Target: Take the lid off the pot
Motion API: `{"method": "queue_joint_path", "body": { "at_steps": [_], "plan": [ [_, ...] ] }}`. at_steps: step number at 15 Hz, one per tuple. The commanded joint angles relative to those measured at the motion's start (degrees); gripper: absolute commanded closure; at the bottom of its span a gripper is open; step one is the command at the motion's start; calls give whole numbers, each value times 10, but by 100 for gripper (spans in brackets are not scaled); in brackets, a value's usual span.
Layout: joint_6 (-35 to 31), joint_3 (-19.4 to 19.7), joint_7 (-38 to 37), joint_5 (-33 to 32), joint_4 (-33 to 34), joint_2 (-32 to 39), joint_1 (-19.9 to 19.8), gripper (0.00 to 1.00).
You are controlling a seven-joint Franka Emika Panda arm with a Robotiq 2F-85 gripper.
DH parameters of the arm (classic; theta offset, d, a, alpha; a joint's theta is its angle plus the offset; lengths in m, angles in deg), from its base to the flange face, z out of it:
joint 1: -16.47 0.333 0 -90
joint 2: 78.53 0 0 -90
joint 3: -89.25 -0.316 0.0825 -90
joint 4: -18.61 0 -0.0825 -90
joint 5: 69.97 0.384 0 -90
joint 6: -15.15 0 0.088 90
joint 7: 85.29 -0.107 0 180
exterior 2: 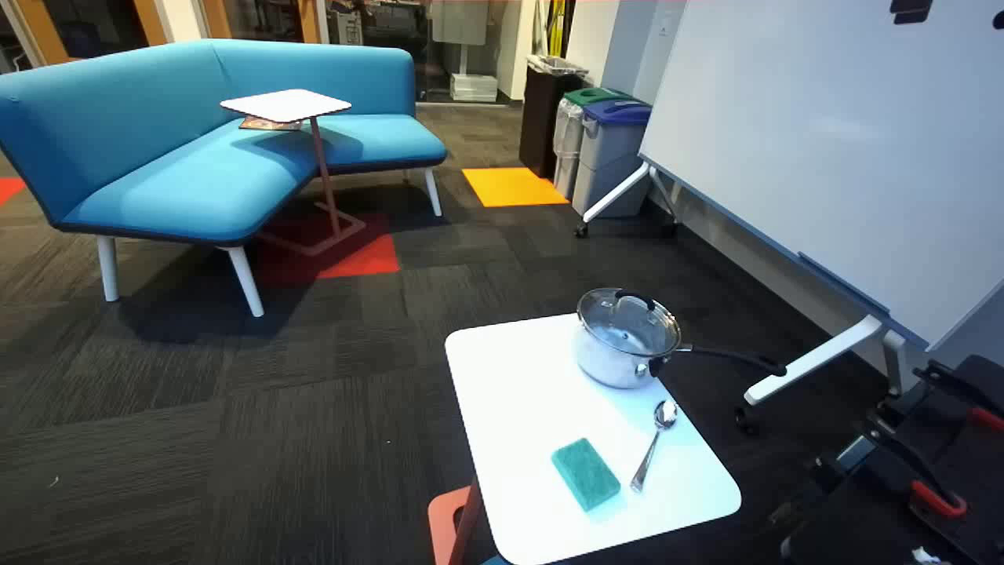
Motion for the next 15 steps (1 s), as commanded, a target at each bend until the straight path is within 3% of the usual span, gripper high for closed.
{"method": "queue_joint_path", "body": {
  "at_steps": [1, 7, 15],
  "plan": [
    [2, -2, 0, 0, 2, 1, -2, 0],
    [-7, -3, -1, -1, 1, 3, -3, 0],
    [-164, -6, -4, -13, -34, 64, -4, 0]
  ]
}}
